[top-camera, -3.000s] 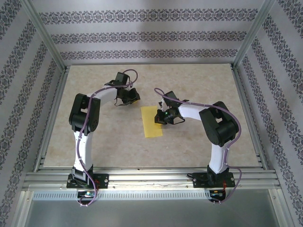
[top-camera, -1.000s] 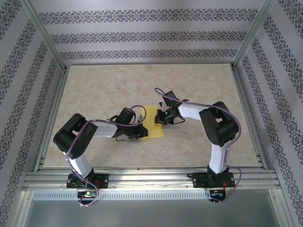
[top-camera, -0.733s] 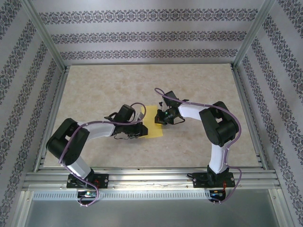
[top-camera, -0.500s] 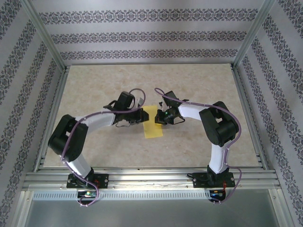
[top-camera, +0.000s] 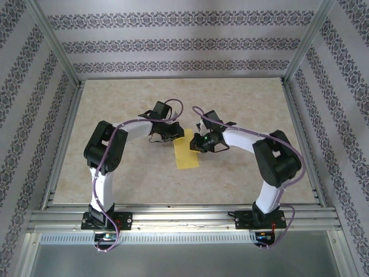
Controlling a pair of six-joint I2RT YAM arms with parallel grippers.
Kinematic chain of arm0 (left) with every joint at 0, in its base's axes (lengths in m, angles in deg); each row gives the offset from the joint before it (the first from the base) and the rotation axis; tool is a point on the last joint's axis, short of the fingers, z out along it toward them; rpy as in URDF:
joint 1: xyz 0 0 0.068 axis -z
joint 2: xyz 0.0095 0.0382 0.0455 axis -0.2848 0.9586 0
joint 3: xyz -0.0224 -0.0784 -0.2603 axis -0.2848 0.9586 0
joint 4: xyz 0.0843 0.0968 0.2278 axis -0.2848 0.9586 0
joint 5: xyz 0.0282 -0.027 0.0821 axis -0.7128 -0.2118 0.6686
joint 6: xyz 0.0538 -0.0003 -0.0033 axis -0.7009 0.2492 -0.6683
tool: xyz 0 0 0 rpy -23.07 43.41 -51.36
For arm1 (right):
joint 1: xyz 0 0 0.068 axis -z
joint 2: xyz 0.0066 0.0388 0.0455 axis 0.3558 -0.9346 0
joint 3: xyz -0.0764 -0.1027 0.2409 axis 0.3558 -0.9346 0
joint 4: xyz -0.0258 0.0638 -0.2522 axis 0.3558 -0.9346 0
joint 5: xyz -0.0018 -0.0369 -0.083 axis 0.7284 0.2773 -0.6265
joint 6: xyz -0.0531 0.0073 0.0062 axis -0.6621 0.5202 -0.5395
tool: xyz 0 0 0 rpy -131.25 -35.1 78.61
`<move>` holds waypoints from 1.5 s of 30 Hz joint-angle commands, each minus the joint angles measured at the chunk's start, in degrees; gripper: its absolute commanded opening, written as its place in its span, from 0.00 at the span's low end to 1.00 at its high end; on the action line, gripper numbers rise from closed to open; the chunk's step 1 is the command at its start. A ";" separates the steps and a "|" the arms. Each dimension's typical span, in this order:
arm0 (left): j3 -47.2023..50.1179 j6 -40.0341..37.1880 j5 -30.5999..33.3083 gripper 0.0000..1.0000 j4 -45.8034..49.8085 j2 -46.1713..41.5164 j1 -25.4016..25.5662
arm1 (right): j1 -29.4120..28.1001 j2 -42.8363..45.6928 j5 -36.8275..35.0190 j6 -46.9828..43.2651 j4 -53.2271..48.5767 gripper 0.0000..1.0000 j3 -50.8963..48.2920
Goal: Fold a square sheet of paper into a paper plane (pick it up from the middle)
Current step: Fold the triangle a second time at the center of the table.
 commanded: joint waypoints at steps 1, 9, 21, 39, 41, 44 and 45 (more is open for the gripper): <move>0.65 -2.28 1.74 0.15 2.39 0.19 -0.60 | 0.64 5.73 -1.02 2.58 -0.31 0.21 -4.56; 6.31 -0.75 -0.04 0.15 -4.11 0.32 -2.00 | 1.04 10.39 4.43 10.83 5.57 0.32 -13.72; 10.81 -1.02 -2.33 0.16 -8.42 0.44 -2.30 | 0.94 7.43 5.68 17.58 14.01 0.38 -18.26; 0.82 -7.10 -10.14 0.19 -7.60 5.88 -2.29 | 5.62 -1.33 14.32 21.06 28.67 0.40 -14.14; -0.60 -8.25 -10.10 0.22 -6.03 5.71 -2.25 | 6.32 -1.45 15.44 19.71 28.96 0.40 -14.07; -2.33 -9.77 -10.01 0.27 -5.05 5.00 -2.14 | 7.64 -2.60 17.70 18.63 30.09 0.41 -13.89; -2.90 -10.17 -9.98 0.29 -4.62 4.72 -2.06 | 8.02 -3.04 19.08 18.63 31.30 0.41 -13.92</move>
